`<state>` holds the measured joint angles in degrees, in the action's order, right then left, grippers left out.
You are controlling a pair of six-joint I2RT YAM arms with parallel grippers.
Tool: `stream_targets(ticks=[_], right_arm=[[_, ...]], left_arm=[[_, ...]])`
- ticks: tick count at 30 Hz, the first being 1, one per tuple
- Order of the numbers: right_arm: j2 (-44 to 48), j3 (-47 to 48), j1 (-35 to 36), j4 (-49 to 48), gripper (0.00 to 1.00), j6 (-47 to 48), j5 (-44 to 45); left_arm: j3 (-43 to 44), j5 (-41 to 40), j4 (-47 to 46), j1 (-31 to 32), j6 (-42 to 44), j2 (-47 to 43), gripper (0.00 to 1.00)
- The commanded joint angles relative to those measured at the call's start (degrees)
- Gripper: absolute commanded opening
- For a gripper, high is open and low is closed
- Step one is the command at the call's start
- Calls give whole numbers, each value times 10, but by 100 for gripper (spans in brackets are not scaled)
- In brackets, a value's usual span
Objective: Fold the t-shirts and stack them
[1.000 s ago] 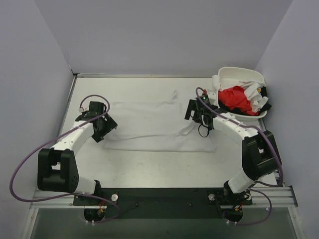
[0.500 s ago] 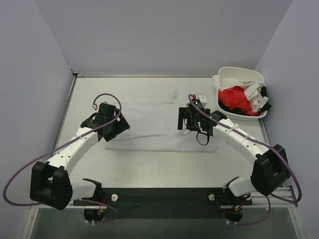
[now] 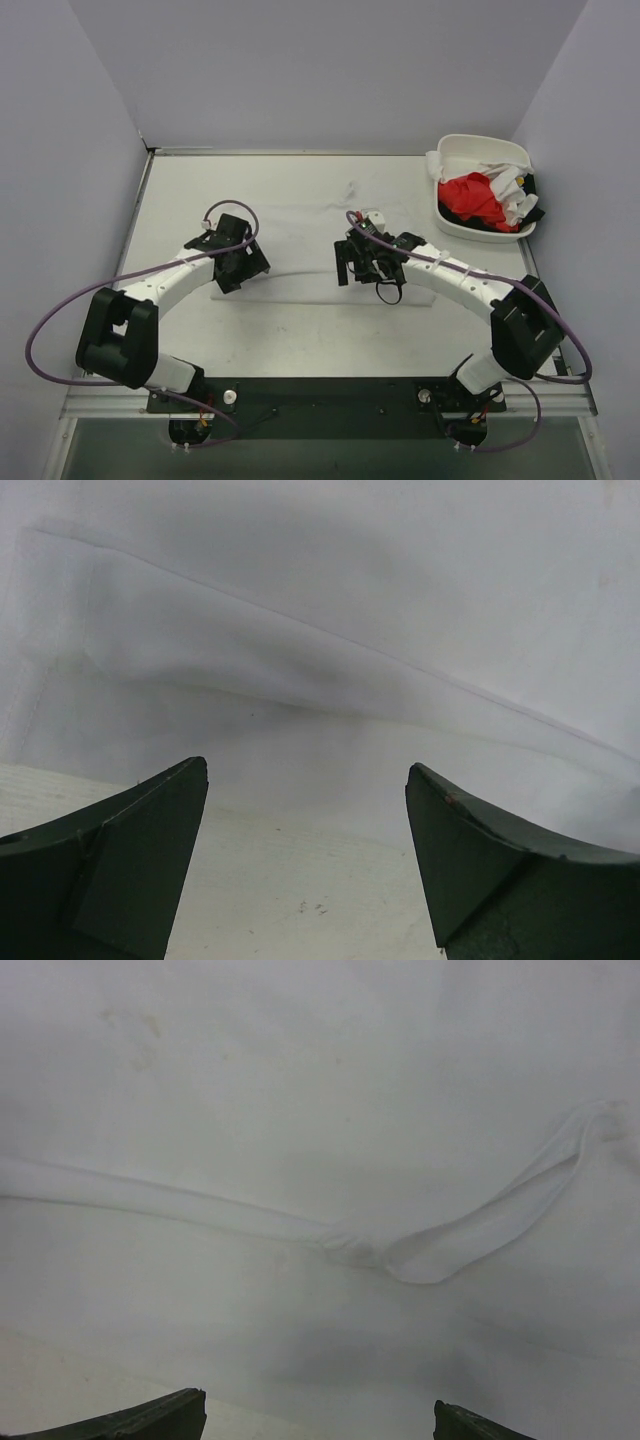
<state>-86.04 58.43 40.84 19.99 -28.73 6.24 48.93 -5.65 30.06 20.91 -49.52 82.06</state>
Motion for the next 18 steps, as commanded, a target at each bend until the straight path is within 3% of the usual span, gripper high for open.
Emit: stream_targets(ticks=[1,18], right_arm=[[-18,8,22,-2,96,-15,-8],[-147,15,67,-72,96,-41,-1]], left_arm=[[23,-11,-33,8,-11,19,89],[43,-19,-42,16,-15,42,89]])
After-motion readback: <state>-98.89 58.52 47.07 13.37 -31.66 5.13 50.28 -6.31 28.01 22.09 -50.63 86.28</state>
